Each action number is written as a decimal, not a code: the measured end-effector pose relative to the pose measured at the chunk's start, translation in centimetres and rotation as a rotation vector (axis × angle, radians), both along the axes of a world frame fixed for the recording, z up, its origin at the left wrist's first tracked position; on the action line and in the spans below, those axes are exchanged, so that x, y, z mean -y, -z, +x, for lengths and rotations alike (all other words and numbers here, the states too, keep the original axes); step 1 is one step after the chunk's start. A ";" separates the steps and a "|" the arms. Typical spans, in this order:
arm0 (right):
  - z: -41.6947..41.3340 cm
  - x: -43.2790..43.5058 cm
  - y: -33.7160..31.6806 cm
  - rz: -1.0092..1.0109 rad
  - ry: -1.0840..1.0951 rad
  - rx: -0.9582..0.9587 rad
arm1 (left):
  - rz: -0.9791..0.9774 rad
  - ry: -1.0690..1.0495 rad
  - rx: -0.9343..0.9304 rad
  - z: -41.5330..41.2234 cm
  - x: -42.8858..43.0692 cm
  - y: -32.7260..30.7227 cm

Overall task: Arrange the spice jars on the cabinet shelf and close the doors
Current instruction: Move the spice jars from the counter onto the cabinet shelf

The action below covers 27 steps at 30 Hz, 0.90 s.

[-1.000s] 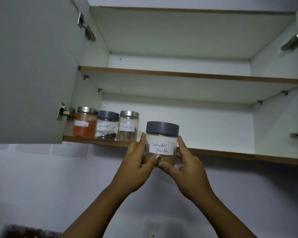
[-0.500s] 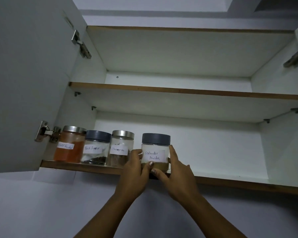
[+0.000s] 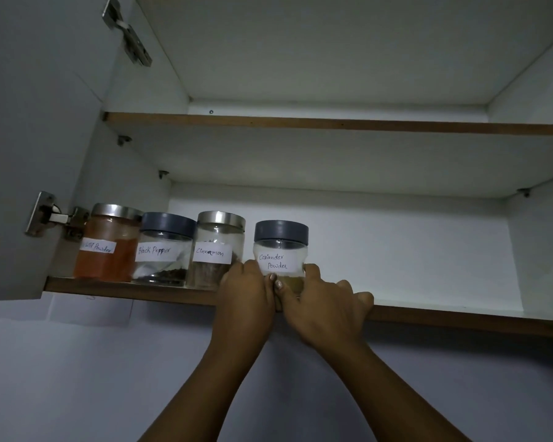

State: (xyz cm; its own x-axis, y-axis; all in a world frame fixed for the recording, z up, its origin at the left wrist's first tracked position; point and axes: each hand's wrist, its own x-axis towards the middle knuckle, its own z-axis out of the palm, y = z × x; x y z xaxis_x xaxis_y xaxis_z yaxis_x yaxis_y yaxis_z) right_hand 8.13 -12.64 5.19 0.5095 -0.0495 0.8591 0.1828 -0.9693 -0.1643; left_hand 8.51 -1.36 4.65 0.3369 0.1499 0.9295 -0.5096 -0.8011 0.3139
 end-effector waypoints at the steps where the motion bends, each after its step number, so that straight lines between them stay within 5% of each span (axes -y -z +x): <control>1: 0.1 0.0 -0.1 -0.011 0.002 -0.003 | -0.007 -0.006 -0.002 0.0 0.1 0.0; 27: -2.1 1.0 0.3 -0.109 -0.019 -0.214 | -0.036 0.020 -0.059 -2.8 0.5 1.2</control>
State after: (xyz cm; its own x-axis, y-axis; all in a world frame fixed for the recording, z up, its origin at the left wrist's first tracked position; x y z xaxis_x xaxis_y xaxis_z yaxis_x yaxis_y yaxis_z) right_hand 6.05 -13.64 4.84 0.6808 0.0487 0.7309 0.1736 -0.9801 -0.0964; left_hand 5.69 -1.90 3.43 0.3944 0.1755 0.9020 -0.5054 -0.7784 0.3725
